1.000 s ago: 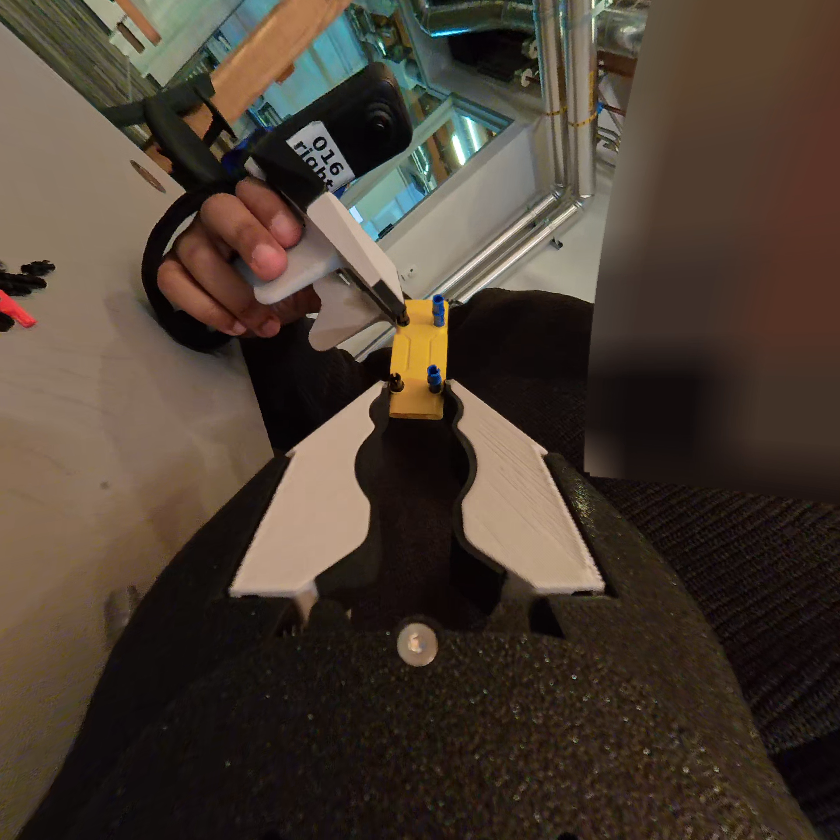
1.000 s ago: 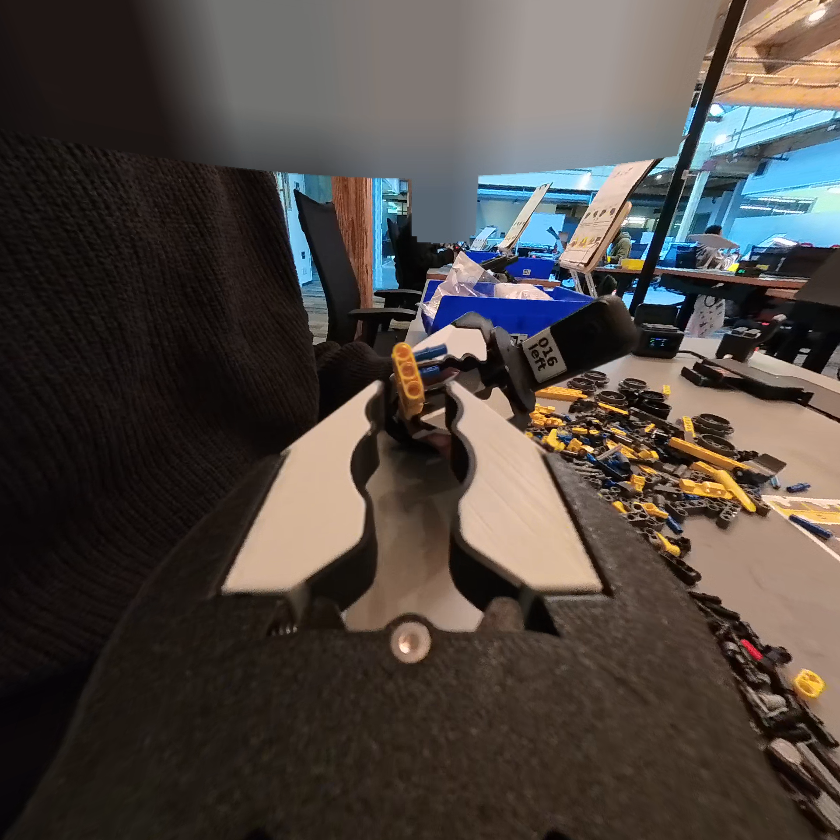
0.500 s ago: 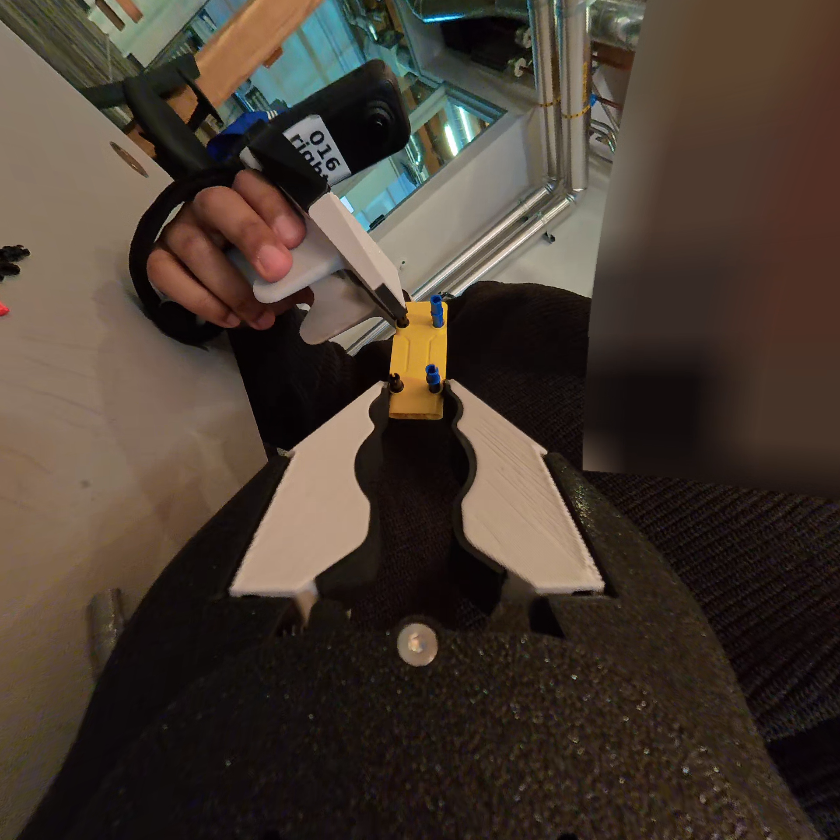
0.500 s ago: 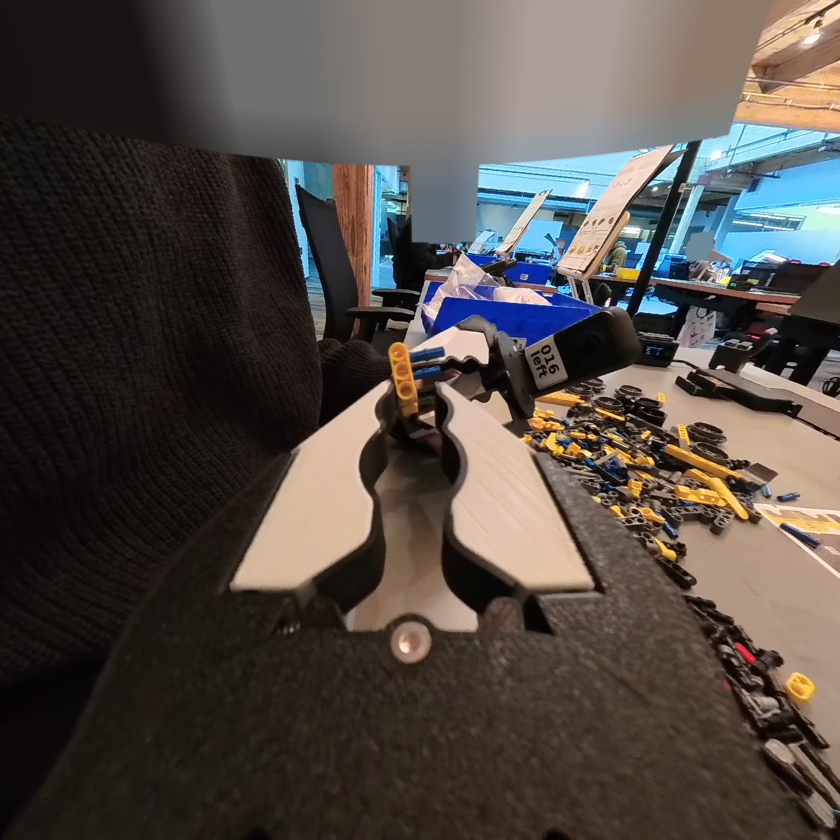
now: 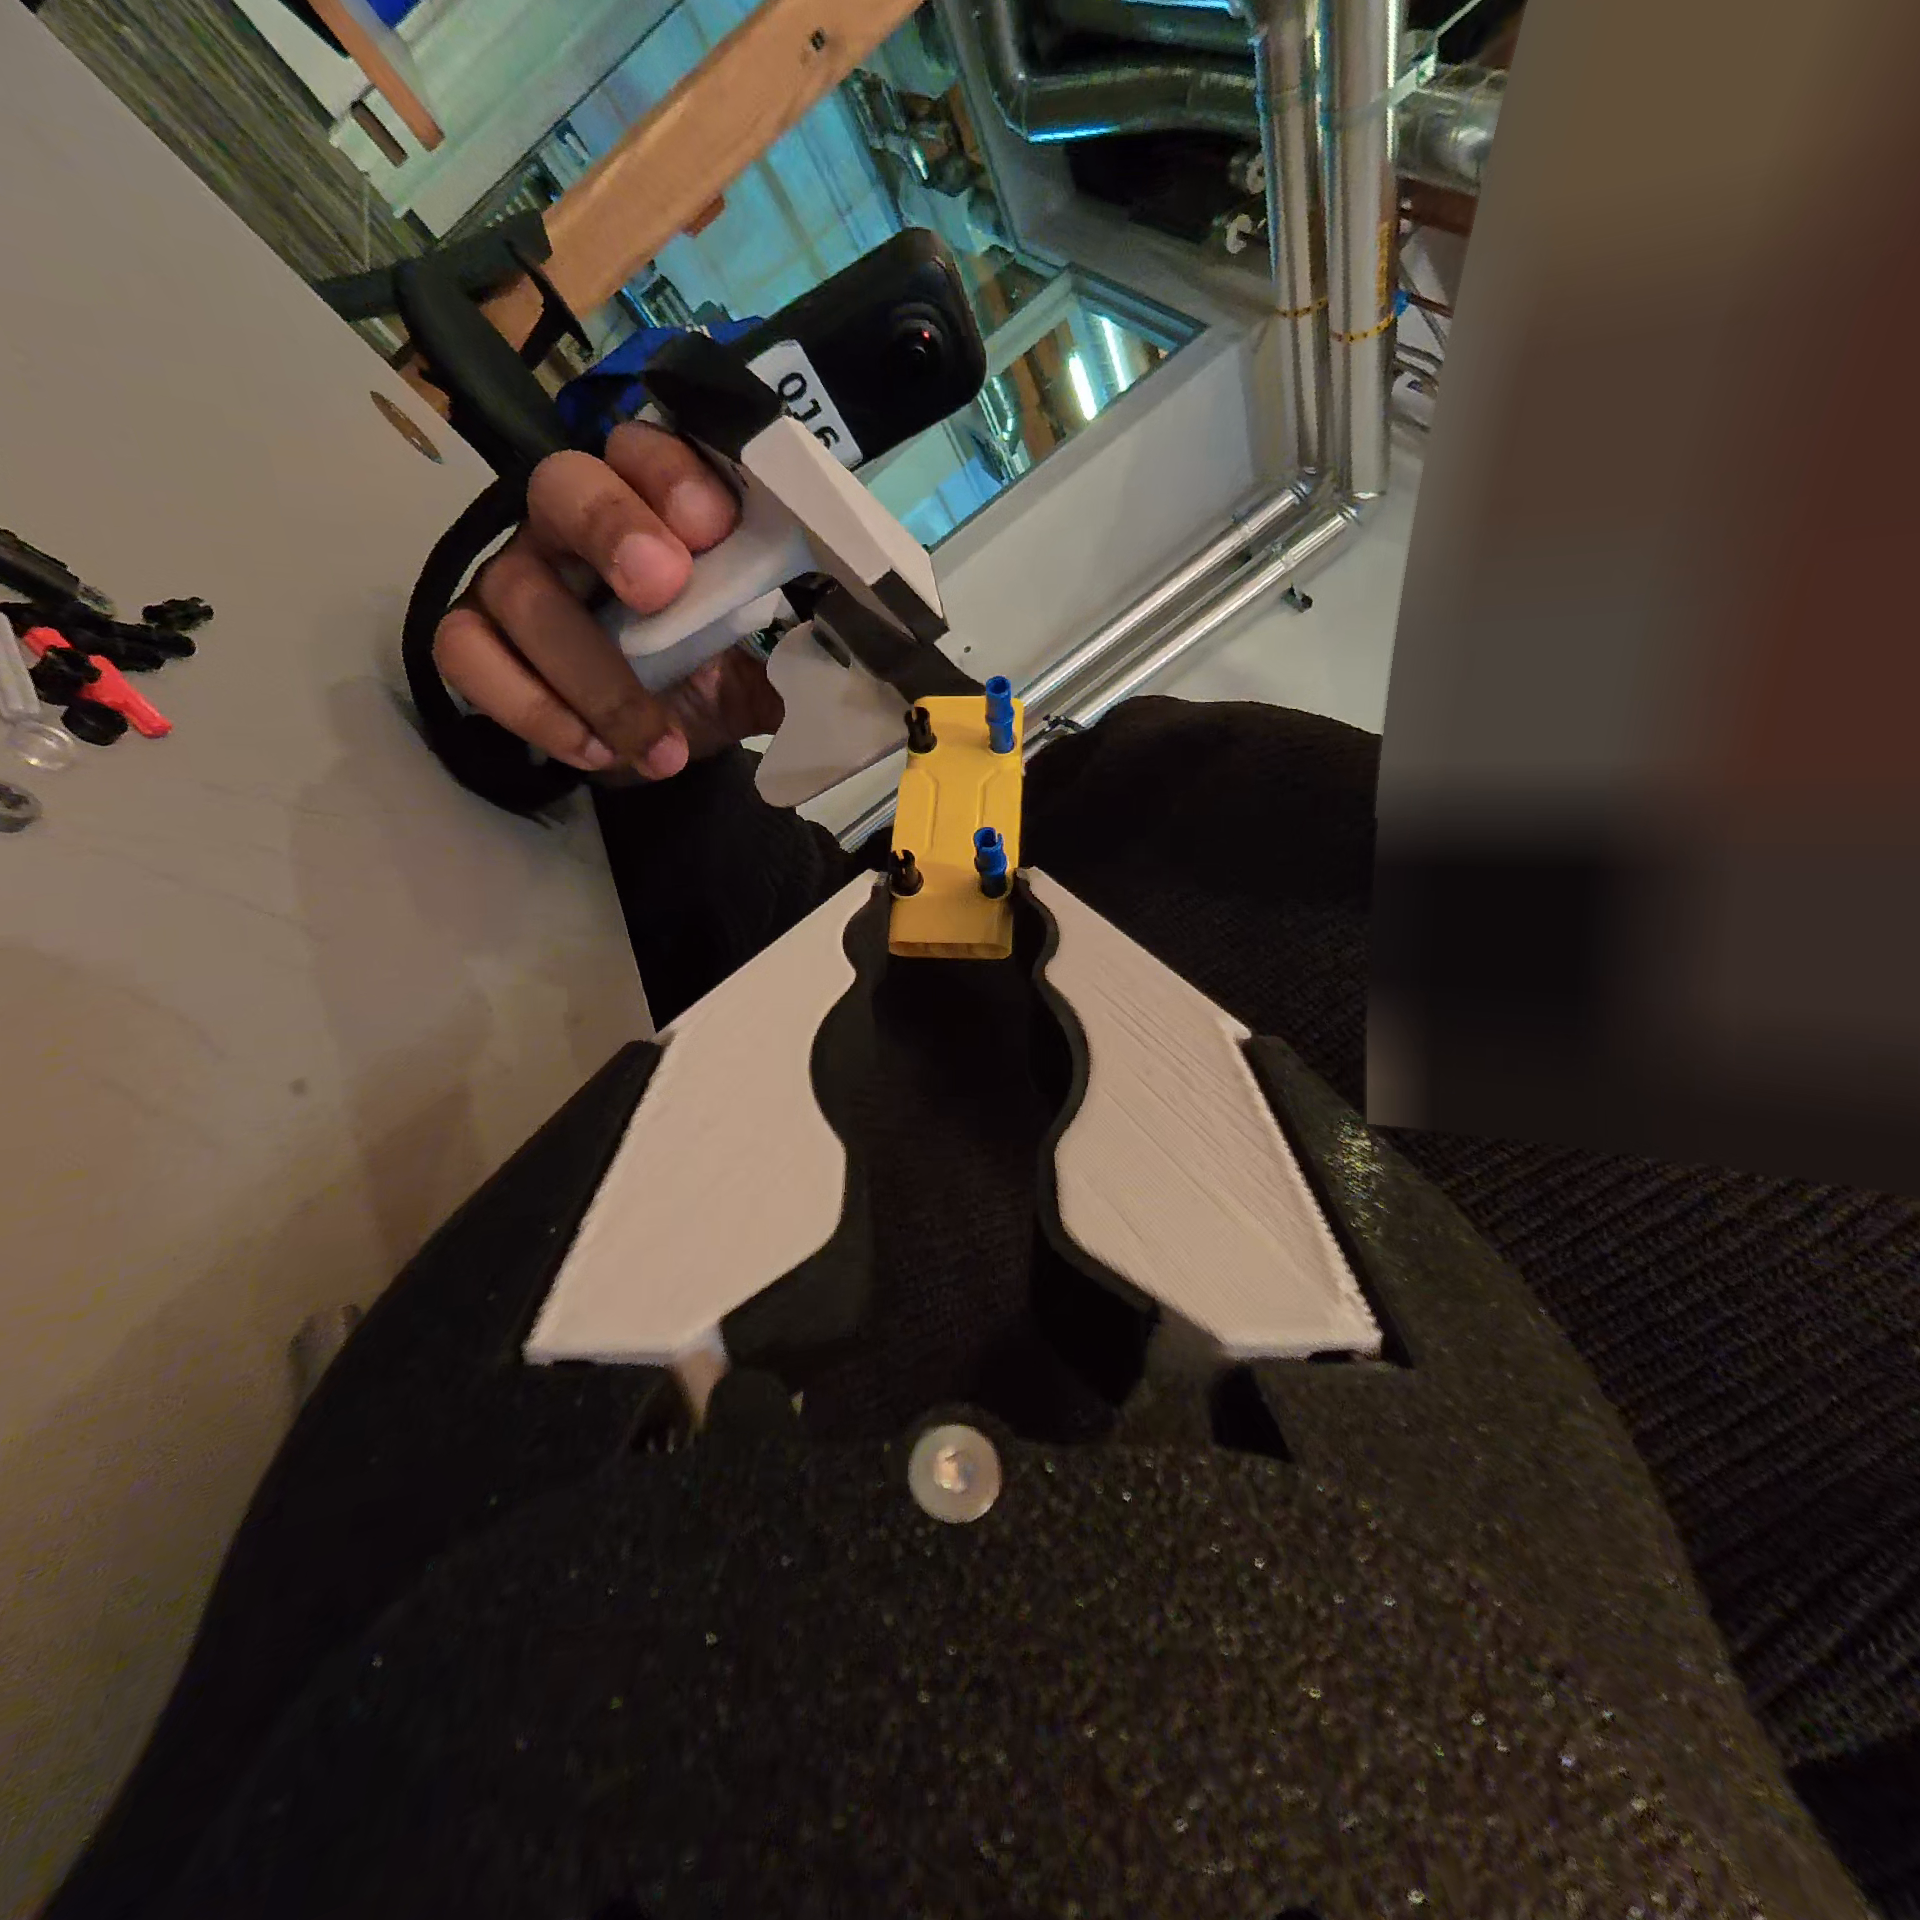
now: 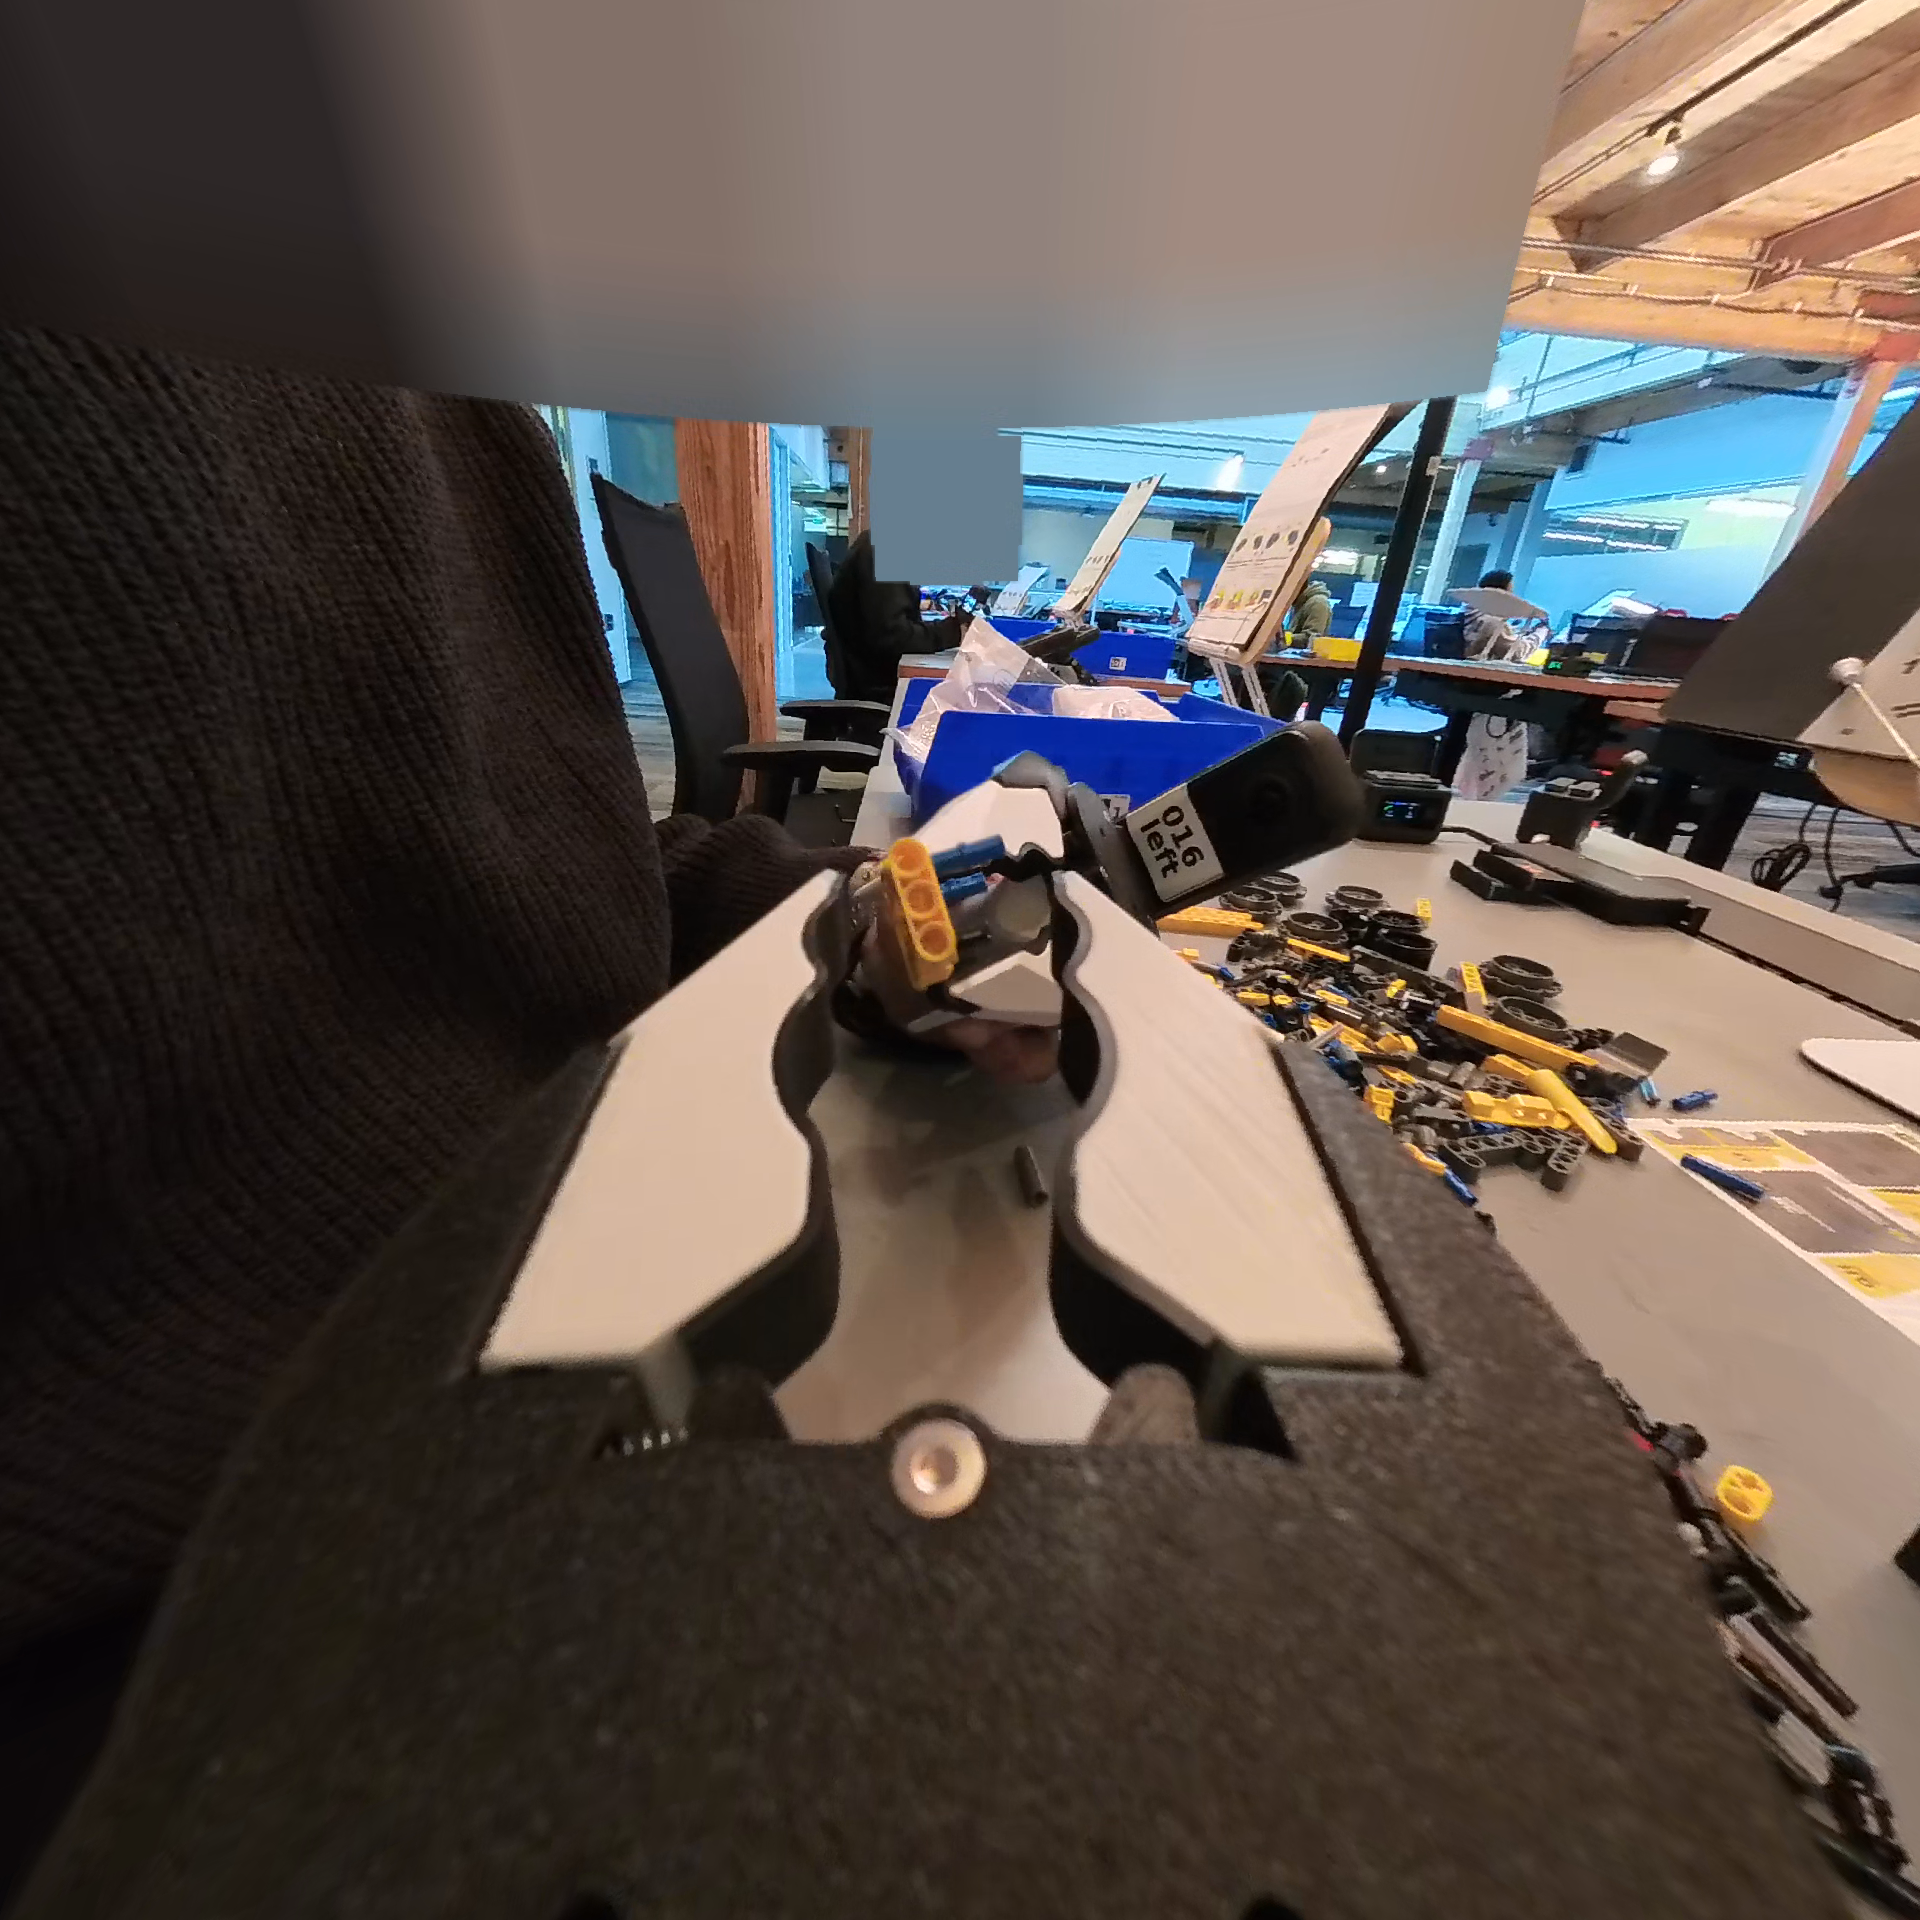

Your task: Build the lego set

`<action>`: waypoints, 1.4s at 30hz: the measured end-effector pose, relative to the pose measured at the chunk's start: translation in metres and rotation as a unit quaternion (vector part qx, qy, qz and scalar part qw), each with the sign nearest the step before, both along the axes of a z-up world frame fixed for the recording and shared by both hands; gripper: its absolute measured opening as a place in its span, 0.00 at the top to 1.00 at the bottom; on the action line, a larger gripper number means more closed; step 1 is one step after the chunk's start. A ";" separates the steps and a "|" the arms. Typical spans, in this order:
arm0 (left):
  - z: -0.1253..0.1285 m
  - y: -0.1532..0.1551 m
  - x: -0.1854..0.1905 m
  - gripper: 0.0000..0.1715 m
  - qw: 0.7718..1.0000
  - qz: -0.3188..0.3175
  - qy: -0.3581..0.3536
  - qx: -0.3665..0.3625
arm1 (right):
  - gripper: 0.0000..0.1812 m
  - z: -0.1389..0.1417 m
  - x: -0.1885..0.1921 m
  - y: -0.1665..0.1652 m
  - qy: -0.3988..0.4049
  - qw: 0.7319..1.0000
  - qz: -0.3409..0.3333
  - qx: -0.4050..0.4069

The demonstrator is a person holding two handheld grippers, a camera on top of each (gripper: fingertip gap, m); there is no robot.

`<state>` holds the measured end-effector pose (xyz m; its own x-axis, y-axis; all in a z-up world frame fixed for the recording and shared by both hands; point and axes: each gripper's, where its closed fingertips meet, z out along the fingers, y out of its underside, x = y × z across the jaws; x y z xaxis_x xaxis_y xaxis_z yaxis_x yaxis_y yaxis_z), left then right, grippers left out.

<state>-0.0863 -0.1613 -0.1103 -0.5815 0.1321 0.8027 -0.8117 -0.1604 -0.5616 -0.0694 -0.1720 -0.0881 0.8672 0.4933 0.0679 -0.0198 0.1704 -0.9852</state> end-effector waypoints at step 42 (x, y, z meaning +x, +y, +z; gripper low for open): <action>-0.005 -0.010 -0.011 0.86 0.998 -0.049 0.039 0.000 | 0.84 -0.001 -0.017 -0.007 -0.007 0.999 0.045 0.007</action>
<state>-0.0976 -0.1714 -0.1153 -0.5024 0.1851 0.8446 -0.8643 -0.0787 -0.4969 -0.0867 -0.1788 -0.0888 0.8189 0.5673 0.0875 -0.0214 0.1825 -0.9830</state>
